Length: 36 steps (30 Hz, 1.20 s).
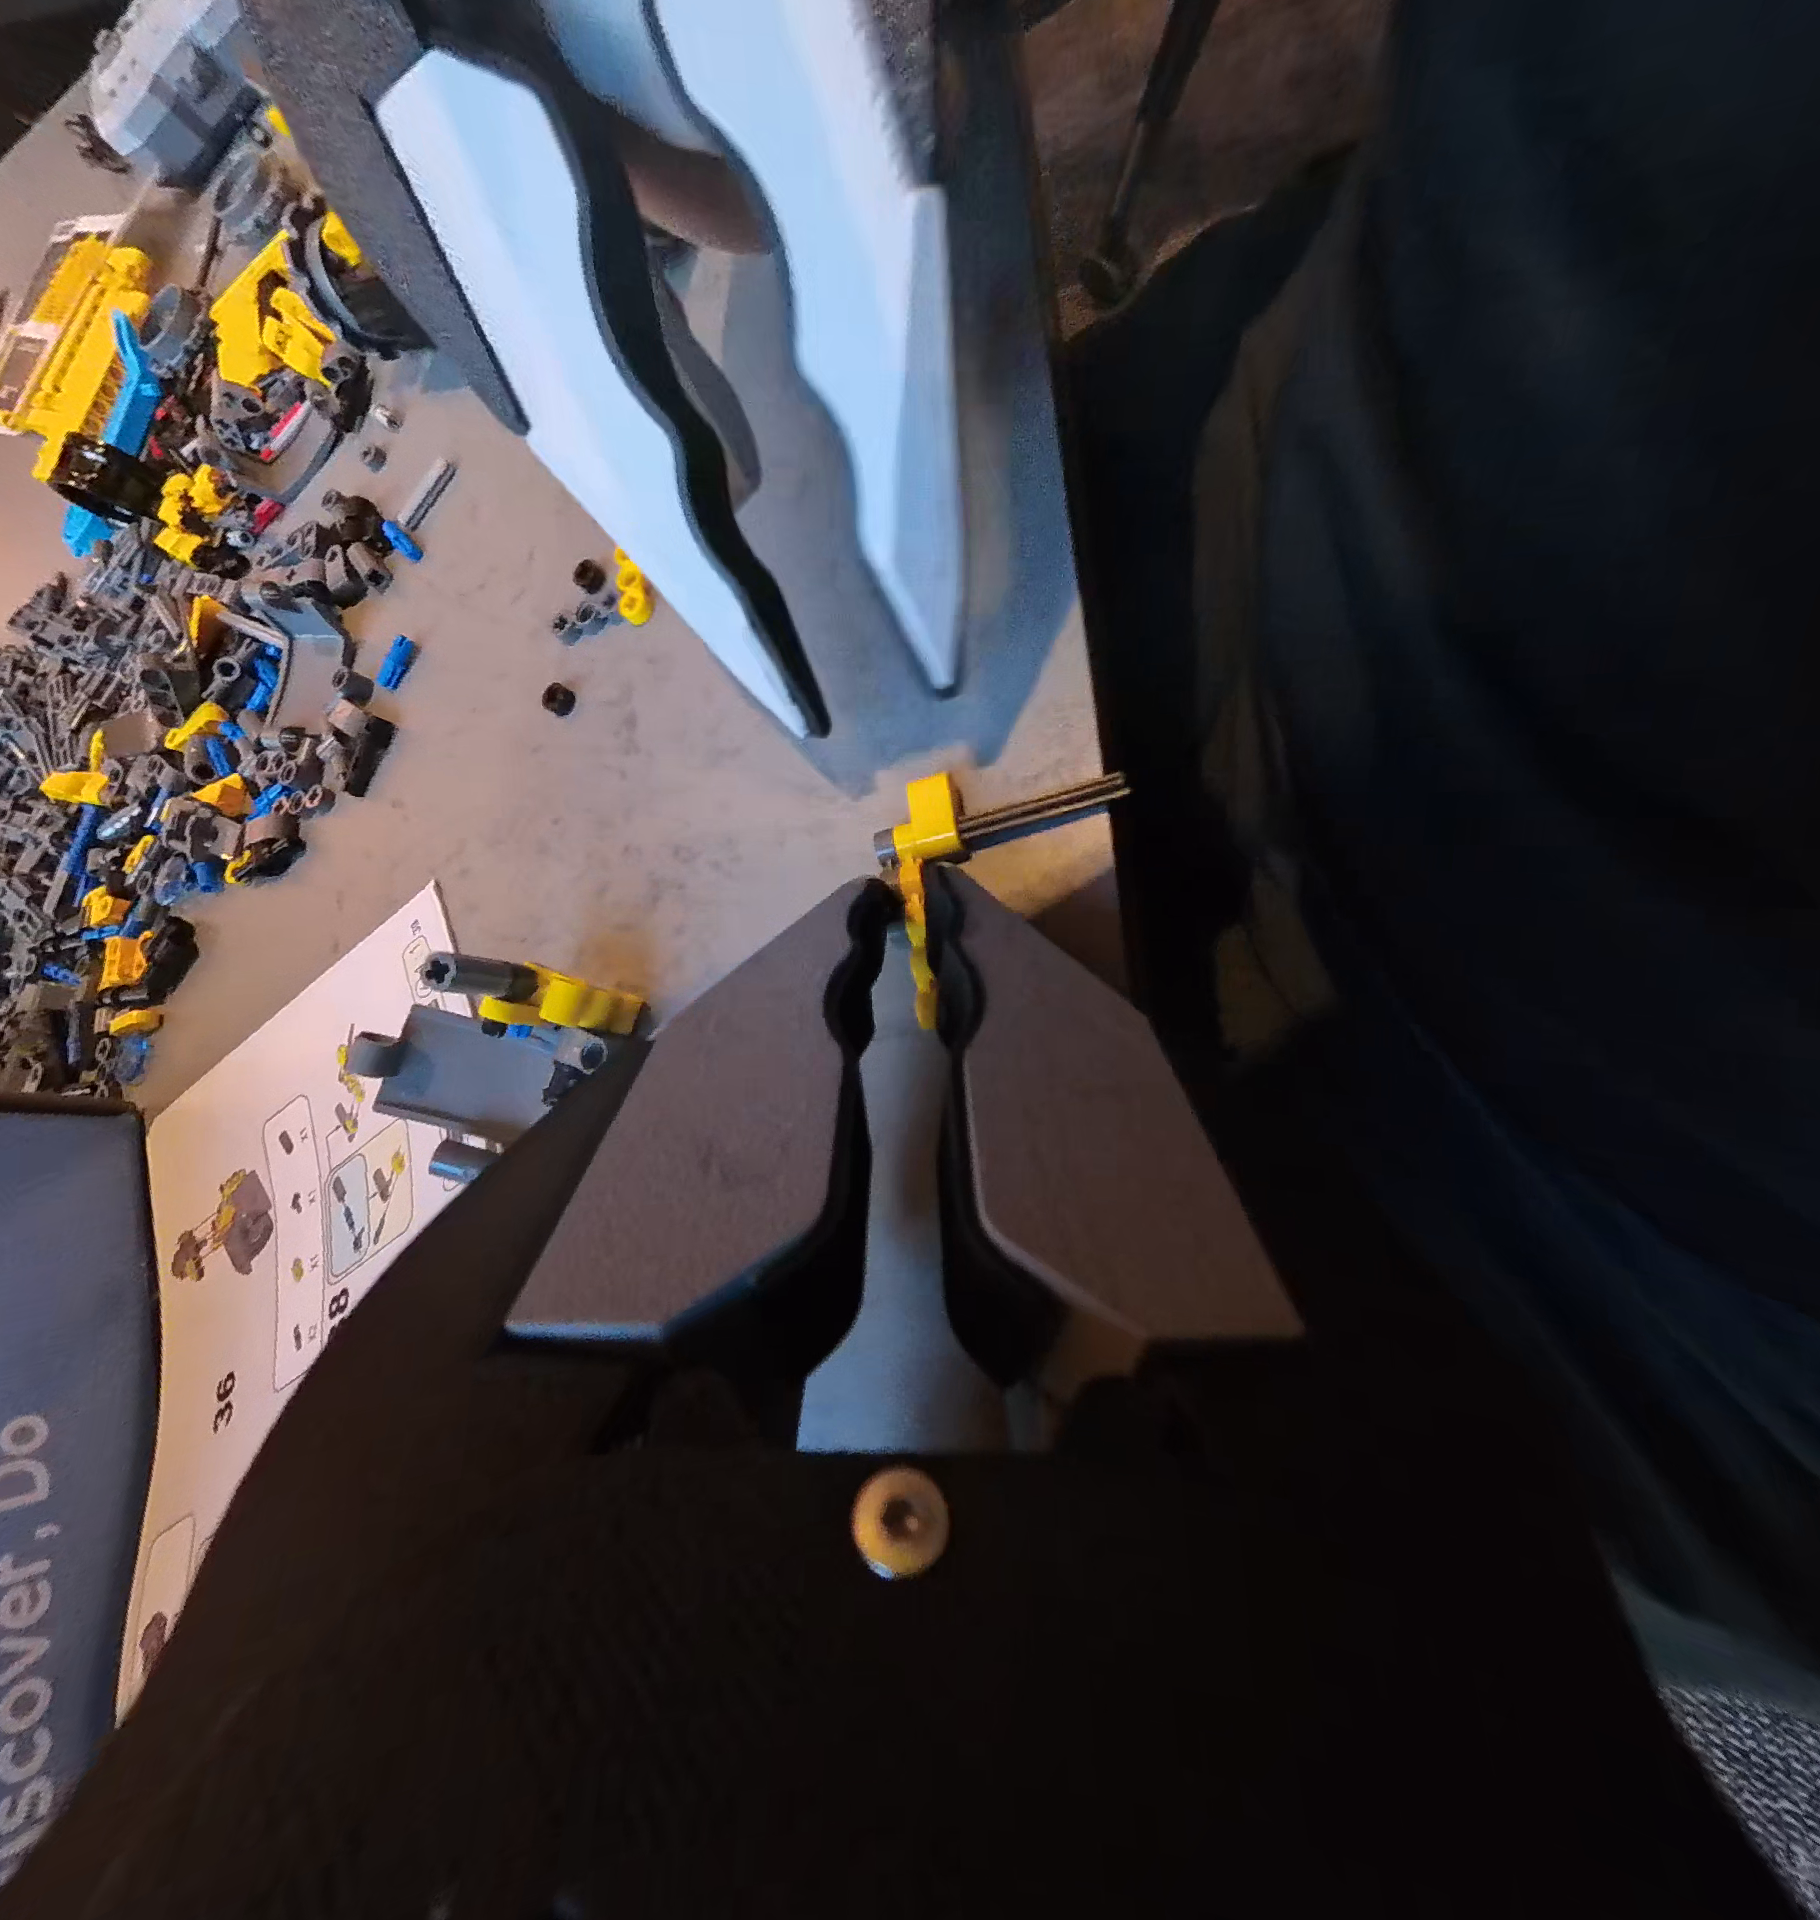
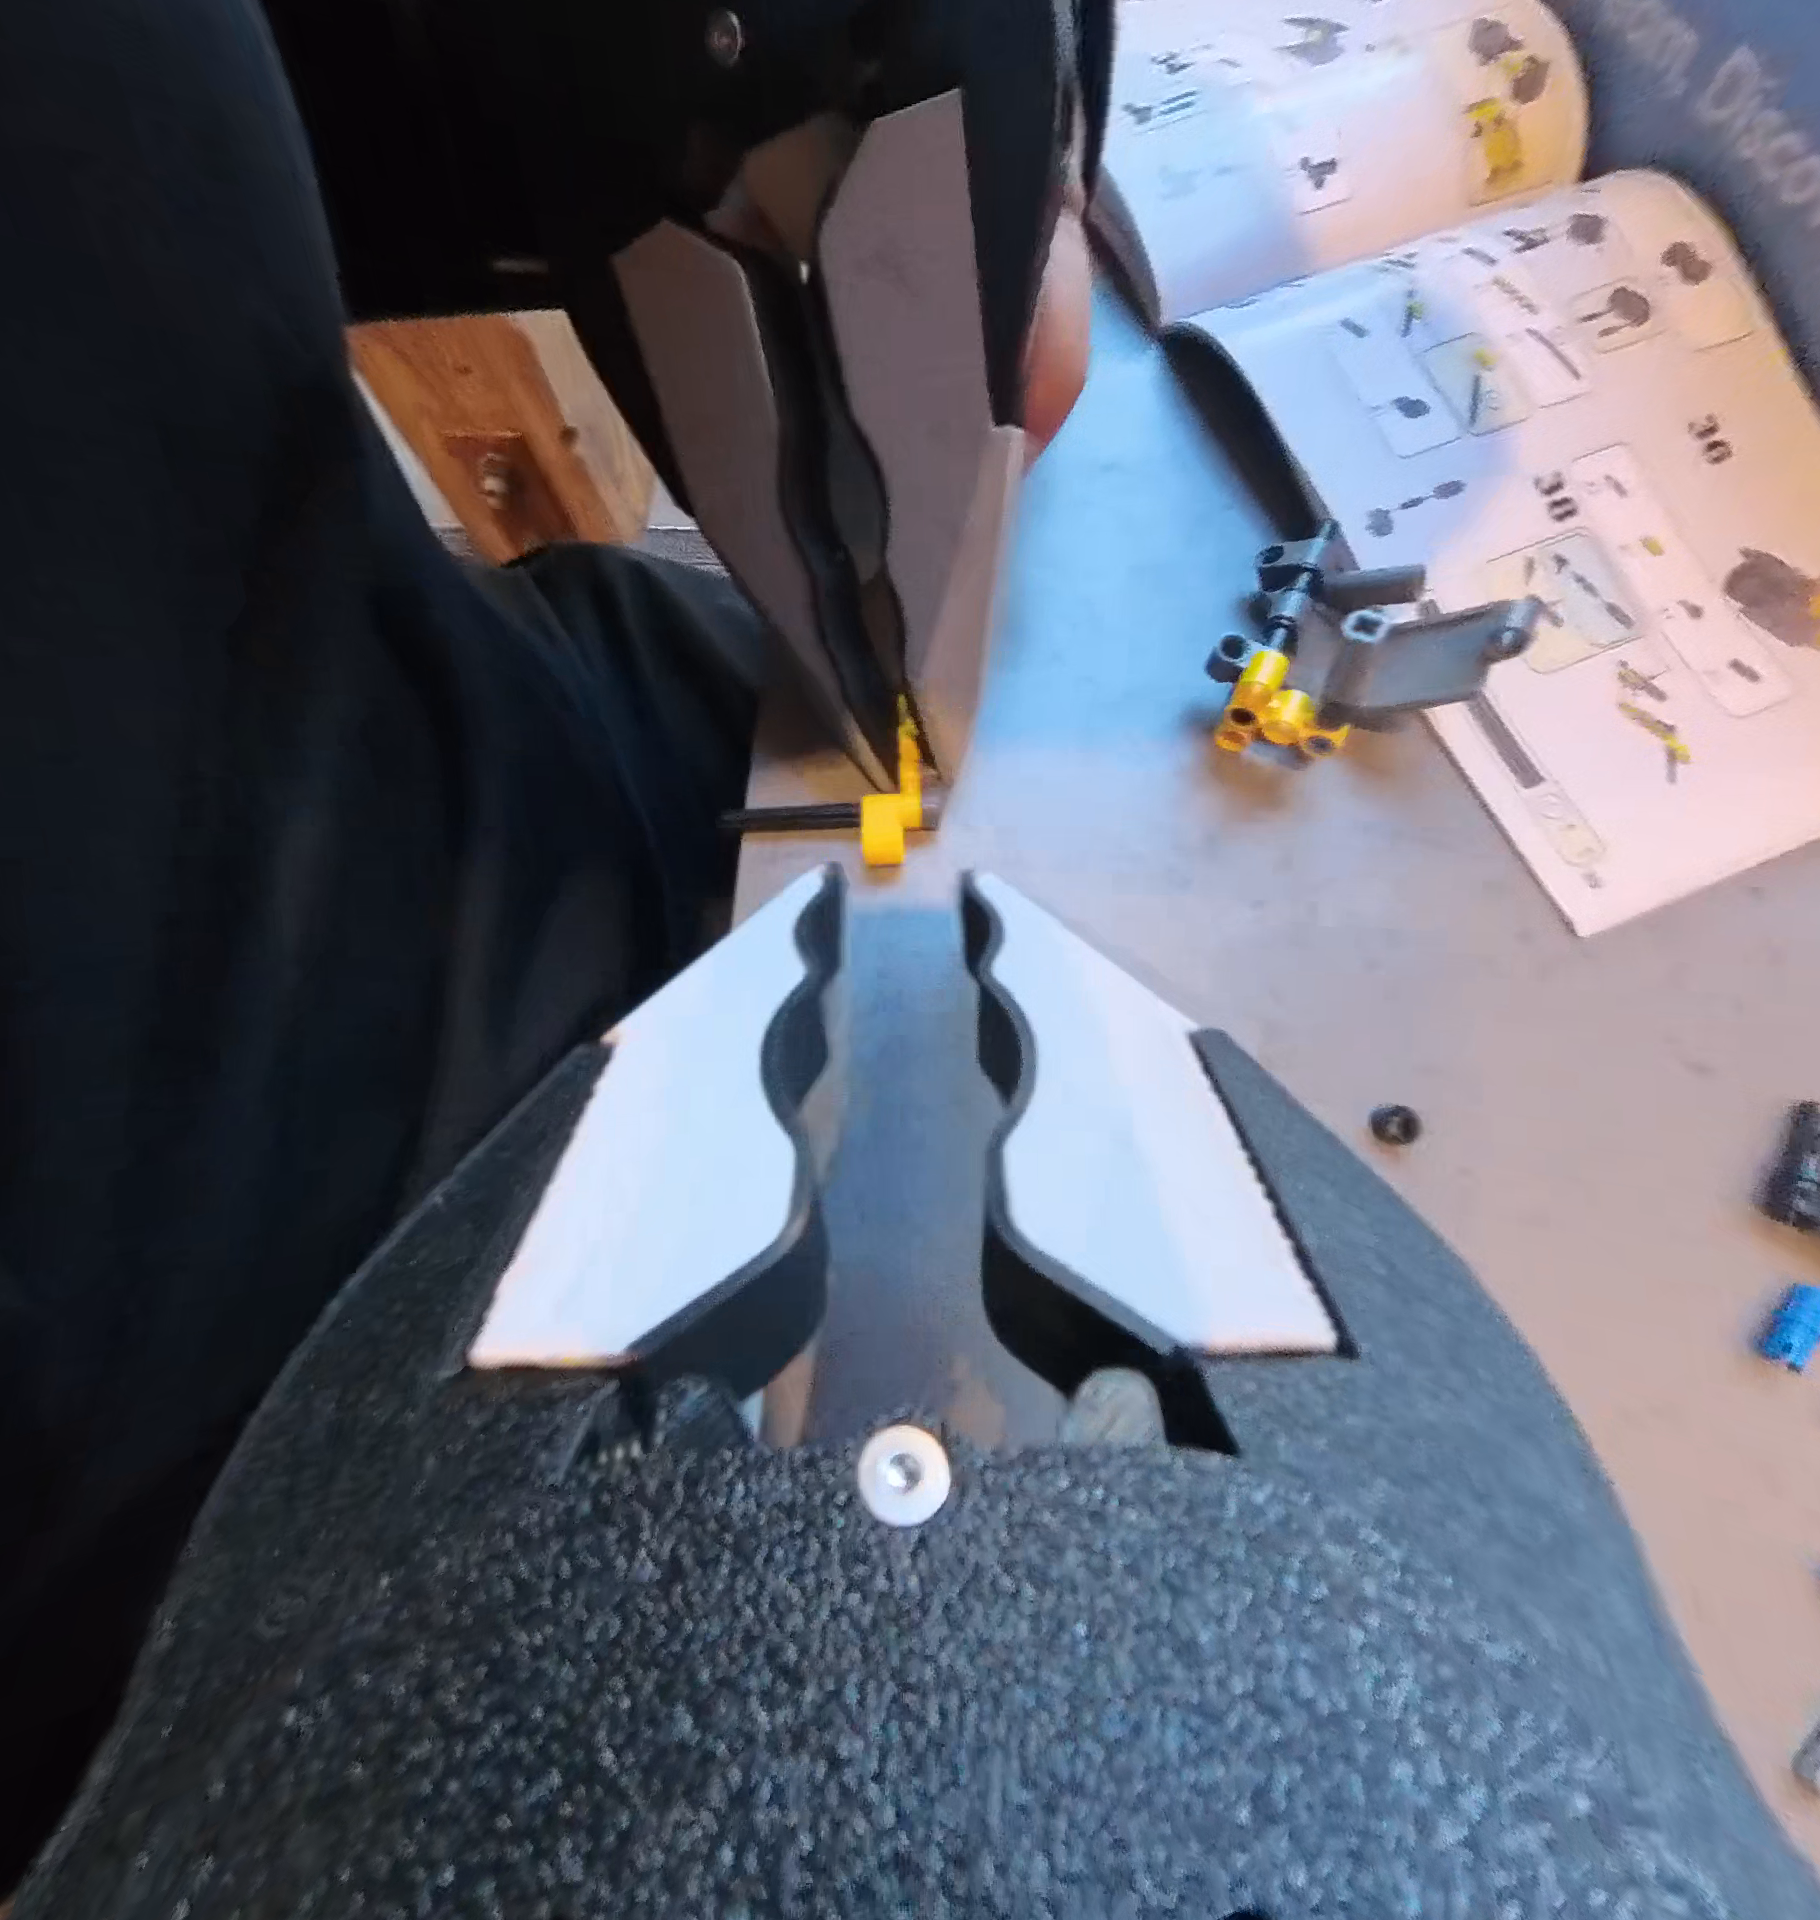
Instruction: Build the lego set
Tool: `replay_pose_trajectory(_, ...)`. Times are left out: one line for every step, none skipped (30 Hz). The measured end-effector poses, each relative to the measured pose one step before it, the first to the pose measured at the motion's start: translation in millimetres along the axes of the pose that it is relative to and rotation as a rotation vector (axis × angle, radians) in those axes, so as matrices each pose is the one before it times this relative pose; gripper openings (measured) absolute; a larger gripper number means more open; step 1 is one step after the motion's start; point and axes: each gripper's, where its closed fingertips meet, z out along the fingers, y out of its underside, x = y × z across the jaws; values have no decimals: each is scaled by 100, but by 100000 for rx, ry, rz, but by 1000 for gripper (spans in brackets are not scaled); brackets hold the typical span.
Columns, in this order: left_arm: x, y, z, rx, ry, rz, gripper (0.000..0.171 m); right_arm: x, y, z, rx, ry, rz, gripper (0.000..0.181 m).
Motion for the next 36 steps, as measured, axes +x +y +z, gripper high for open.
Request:
replay_pose_trajectory(-280, 147, 18, -903, -1736, -825, 7, -106, 77, 125, -756, -1400, 1880, 35)
replay_pose_trajectory(-158, 94, -16, -533, -1189, -367, 7, 51, 95, 109, -918, 170, 935, 39)
replay_pose_trajectory(-65, 79, -41, -209, -967, 560, 7, 304, 101, 27, -864, 1365, 392, 31)
replay_pose_trajectory(-21, 55, -48, -15, -449, 298, 7, 435, 195, 34, -2041, 1842, -448, 23)
replay_pose_trajectory(-7, 1, -8, 40, 51, -60, 7, 258, 96, 123, -2102, 823, -1670, 22)
replay_pose_trajectory(-4, -3, 12, -39, 337, -445, 7, 119, -14, 222, -1939, 365, -1803, 22)
replay_pose_trajectory(-48, 1, 33, -51, 6, -338, 7, -42, -72, 290, -1643, -161, -2128, 22)
replay_pose_trajectory(-60, -15, 44, -100, -419, 226, 7, -78, -14, 327, -1624, -92, -2375, 22)
replay_pose_trajectory(-54, -14, 42, -82, -383, -121, 7, -202, -61, 240, -1064, -757, -1806, 22)
replay_pose_trajectory(-39, -20, 29, -217, -81, -828, 7, -77, -230, 86, 638, -65, -1147, 23)
replay_pose_trajectory(-23, -37, 16, -58, -215, -561, 7, 36, -62, 156, -255, 287, -436, 23)
replay_pose_trajectory(-14, -43, 33, 34, -231, -83, 7, -65, -155, 157, 64, -496, -35, 19)
replay_pose_trajectory(0, -20, 11, -86, 350, -738, 7, 73, -123, 166, -206, 572, -718, 17)
replay_pose_trajectory(-3, -4, -8, -17, 803, -1295, 7, 69, -81, 64, -334, 270, -1211, 18)
replay_pose_trajectory(9, 7, -18, 97, 808, -1039, 7, 32, -10, 24, -538, -492, 20, 18)
replay_pose_trajectory(12, 12, -19, -23, 545, -813, 7, 6, 6, 22, -22, -813, 635, 17)
replay_pose_trajectory(41, 10, -24, -130, 382, -795, 7, -90, 11, 30, 366, -1195, 689, 16)
replay_pose_trajectory(52, 7, -42, -17, 462, -911, 7, -120, 0, 26, 276, -1094, 363, 16)
replay_pose_trajectory(22, 9, -19, -119, 274, -928, 7, -28, -8, 3, 42, 39, -360, 15)
replay_pose_trajectory(20, 12, -19, -128, 469, -1046, 7, -28, -27, 8, -58, 482, -697, 14)
replay_pose_trajectory(6, 10, -11, -53, 726, -1152, 7, 3, -9, 12, -166, 500, -659, 14)
replay_pose_trajectory(-10, -8, 9, -196, 534, -1096, 7, 4, -13, 0, -77, 235, -232, 14)
replay_pose_trajectory(-6, 4, 12, -382, 155, -661, 7, 10, -4, 4, 53, -166, 350, 14)
replay_pose_trajectory(-6, 1, -1, -49, -98, 8, 7, 5, 10, 4, 119, -346, 718, 14)
replay_pose_trajectory(-9, -1, -4, 82, -89, -88, 7, 6, -11, 0, 198, -81, 85, 14)
replay_pose_trajectory(-14, 2, -4, -8, 134, -407, 7, 7, 3, -5, 242, 106, -373, 14)
replay_pose_trajectory(-33, 8, -6, -41, 201, -534, 7, 30, -3, 11, 350, -67, 86, 14)
replay_pose_trajectory(-17, 12, 2, 49, 219, -386, 7, 20, -1, 4, 495, -485, 438, 14)
replay_pose_trajectory(-15, 9, -22, 44, 281, -412, 7, 13, -1, 12, 352, -596, 437, 14)
replay_pose_trajectory(8, 27, -34, 145, 602, -580, 8, -5, -11, 13, 171, -170, -197, 14)
replay_pose_trajectory(78, -8, -54, 307, 1265, -942, 9, 8, -32, 10, 44, 352, -567, 14)
replay_pose_trajectory(164, -30, -69, 467, 1974, -1164, 12, 8, -2, 4, -50, 193, -315, 14)
replay_pose_trajectory(172, -3, -87, 358, 2375, -1528, 14, -40, 10, 8, -44, -373, -49, 13)
replay_pose_trajectory(209, -14, -81, 460, 2632, -1481, 18, -109, 13, -3, 73, -922, 42, 10)
replay_pose_trajectory(166, -8, -48, 341, 1985, -1028, 21, -99, 1, 22, 70, -613, -17, 8)
replay_pose_trajectory(-8, 11, 11, -198, 317, -626, 22, -5, -6, 7, -52, 208, -287, 8)
